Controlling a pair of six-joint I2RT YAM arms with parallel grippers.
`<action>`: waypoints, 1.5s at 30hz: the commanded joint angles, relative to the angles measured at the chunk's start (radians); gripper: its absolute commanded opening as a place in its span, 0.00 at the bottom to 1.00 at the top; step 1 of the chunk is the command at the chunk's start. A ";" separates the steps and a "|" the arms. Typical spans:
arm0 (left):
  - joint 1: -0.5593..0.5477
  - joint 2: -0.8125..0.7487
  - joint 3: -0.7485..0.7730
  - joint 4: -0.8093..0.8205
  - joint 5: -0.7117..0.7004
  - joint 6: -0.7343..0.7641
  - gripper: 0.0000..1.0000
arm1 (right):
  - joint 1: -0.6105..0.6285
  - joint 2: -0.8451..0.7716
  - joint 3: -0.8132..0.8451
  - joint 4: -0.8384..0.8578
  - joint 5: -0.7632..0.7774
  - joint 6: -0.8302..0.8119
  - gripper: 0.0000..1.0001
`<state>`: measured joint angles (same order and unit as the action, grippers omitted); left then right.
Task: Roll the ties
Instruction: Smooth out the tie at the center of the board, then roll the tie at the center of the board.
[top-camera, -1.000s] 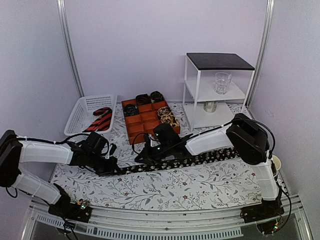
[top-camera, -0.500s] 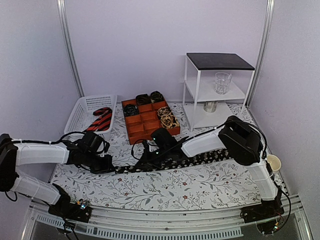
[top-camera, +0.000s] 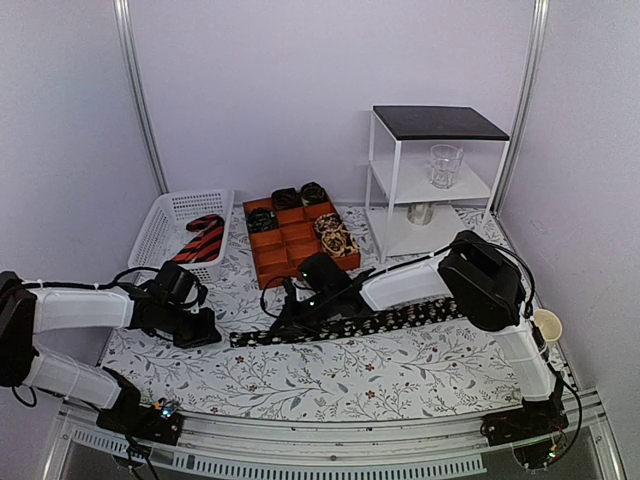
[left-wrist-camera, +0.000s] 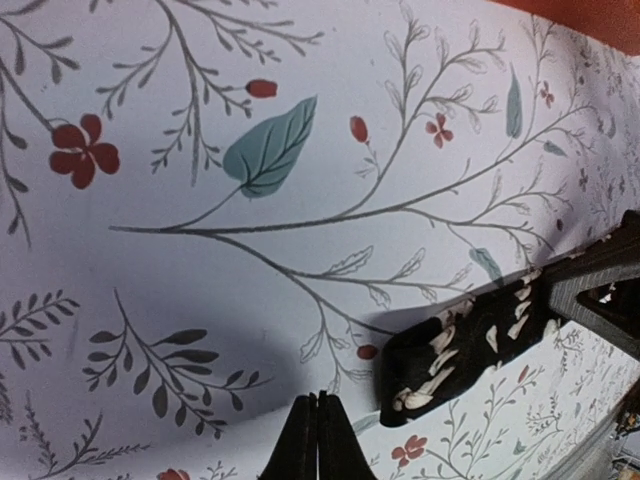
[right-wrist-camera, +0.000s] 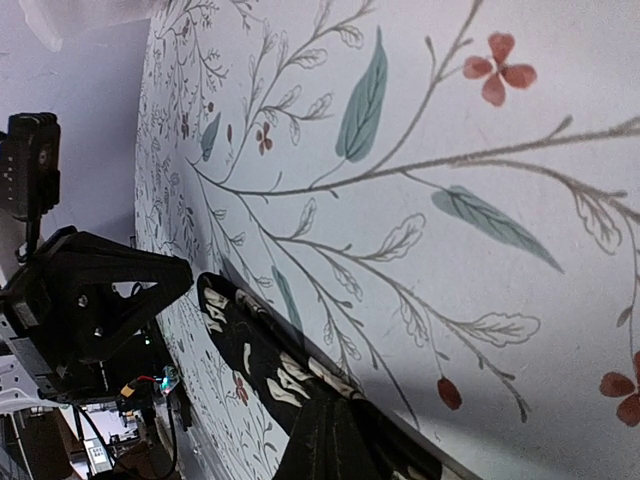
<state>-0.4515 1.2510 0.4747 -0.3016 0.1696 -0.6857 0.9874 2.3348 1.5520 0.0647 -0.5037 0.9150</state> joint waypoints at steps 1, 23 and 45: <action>0.011 0.043 -0.025 0.079 0.066 -0.007 0.02 | 0.004 -0.060 0.056 -0.096 0.033 -0.045 0.00; 0.040 0.043 -0.117 0.186 0.127 -0.042 0.05 | 0.059 0.132 0.180 -0.129 -0.017 0.034 0.00; 0.035 0.025 -0.172 0.500 0.425 -0.149 0.01 | 0.060 0.091 0.131 -0.086 0.005 0.042 0.00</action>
<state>-0.4206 1.2877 0.3065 0.0818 0.4881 -0.7887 1.0397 2.4218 1.7172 -0.0311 -0.5076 0.9535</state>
